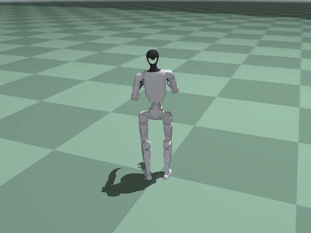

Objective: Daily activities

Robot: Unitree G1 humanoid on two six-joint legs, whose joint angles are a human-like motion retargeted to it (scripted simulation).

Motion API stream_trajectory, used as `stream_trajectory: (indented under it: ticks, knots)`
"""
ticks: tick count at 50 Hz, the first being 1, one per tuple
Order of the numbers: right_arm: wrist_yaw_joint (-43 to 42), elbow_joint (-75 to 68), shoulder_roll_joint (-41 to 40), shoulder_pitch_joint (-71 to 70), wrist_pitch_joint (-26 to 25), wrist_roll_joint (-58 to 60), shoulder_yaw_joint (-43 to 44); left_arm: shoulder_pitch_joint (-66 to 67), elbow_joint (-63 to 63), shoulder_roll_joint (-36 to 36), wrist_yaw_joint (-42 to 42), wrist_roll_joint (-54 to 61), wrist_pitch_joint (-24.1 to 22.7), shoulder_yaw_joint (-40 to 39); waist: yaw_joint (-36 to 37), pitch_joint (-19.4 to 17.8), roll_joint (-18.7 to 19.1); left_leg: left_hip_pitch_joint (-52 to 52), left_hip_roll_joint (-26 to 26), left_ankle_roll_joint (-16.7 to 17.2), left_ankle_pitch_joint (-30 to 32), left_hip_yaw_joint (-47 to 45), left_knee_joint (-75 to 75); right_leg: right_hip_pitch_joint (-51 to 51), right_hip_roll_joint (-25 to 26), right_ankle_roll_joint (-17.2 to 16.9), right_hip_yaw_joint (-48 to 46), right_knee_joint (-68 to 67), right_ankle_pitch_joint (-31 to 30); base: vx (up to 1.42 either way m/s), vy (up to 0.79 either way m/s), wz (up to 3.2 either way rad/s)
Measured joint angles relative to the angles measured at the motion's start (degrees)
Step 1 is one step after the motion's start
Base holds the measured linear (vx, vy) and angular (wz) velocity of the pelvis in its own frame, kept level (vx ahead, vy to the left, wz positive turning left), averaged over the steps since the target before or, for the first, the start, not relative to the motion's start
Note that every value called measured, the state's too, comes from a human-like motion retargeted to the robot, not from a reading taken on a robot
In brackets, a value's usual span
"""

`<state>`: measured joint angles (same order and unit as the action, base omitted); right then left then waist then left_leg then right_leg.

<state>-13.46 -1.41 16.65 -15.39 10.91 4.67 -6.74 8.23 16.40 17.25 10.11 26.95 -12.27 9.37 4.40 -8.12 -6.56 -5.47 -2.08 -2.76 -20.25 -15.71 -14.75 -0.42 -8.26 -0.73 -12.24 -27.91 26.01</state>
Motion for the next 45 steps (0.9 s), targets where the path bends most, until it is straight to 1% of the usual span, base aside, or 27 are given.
stream_trajectory:
  ticks: [6, 11, 16, 21, 33, 40, 45]
  knots:
    - [4.38, -4.18, 0.21, -0.65, 0.22, 0.78, -5.23, -2.0, 0.29, 0.09, -1.79, -0.7, -0.19, 0.6, 0.56, -0.74, -1.25, 1.25, -1.64, -0.24, -1.19, -0.06, -2.38, -2.91, -2.73, -0.48, 0.47, -6.25, 3.18, 0.0, 0.0, 0.0]
    - [8.17, -4.51, 0.52, -1.66, 0.34, 2.05, -9.21, -2.58, 0.1, -0.28, -2.93, -1.37, -0.12, 1.0, 0.32, -0.69, -1.3, 1.84, -2.35, -0.24, -1.11, 0.1, -2.28, -4.05, -3.66, -0.6, 0.41, -7.64, 3.85, 0.0, 0.0, 0.0]
    - [8.94, -2.0, 0.96, -2.32, 0.84, 2.2, -10.62, -2.6, -0.08, -0.92, -4.12, -1.32, -0.32, 1.05, -0.02, -0.6, -1.04, 2.22, -2.69, -0.36, -1.0, 0.23, -2.08, -4.71, -4.05, -0.66, 0.41, -8.2, 3.94, 0.0, 0.0, 0.0]
    - [6.81, 3.68, 1.33, -3.72, 1.71, 2.17, -9.53, -2.83, -0.47, -1.36, -6.03, -1.78, -0.98, 0.77, -0.21, -0.39, -0.81, 2.73, -2.78, -0.59, -1.24, 0.25, -2.5, -5.26, -4.21, -0.78, 0.55, -8.65, 3.88, 0.0, 0.0, 0.0]
    - [0.47, 17.92, 2.61, -4.91, 3.26, 4.28, -2.99, -4.11, -2.6, -0.84, -10.63, -5.12, -3.29, -1.51, -0.61, 0.4, -0.71, 4.32, -2.75, -0.94, -2.24, 0.08, -4.16, -6.6, -4.45, -1.43, 0.84, -9.31, 3.95, 0.0, 0.0, 0.0]
    - [-0.18, 20.76, 2.89, -3.45, 3.68, 4.86, -2.0, -4.55, -3.62, -1.08, -12.16, -6.42, -3.64, -1.86, -0.63, 0.98, -0.85, 4.39, -3.05, -1.05, -2.3, -0.11, -3.7, -7.02, -4.8, -1.77, 0.75, -9.5, 4.09, 0.0, 0.0, 0.0]
    - [0.27, 20.62, 2.75, -2.29, 3.91, 3.84, -3.52, -4.92, -4.64, -1.12, -13.14, -6.74, -3.62, -1.57, -0.5, 1.05, -0.81, 4.06, -3.4, -1.1, -2.14, -0.34, -2.99, -7.25, -5.16, -1.81, 0.74, -9.91, 4.27, 0.0, 0.0, 0.0]
